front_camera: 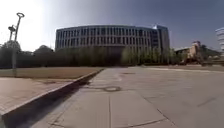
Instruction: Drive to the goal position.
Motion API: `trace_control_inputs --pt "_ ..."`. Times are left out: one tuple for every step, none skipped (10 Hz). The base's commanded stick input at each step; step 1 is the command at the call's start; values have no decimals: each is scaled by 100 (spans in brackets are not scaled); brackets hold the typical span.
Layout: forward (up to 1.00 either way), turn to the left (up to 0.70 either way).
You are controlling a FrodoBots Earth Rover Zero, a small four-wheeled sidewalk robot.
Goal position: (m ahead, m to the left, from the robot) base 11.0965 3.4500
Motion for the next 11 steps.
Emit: trace_control_inputs --pt "70 2" --pt "70 2" --pt "70 2" --pt "56 3" --pt "0 5" --pt "3 4" --pt "-2 4" --pt "-11 4" --pt "-20 3" --pt "-28 3" --pt "-57 2"
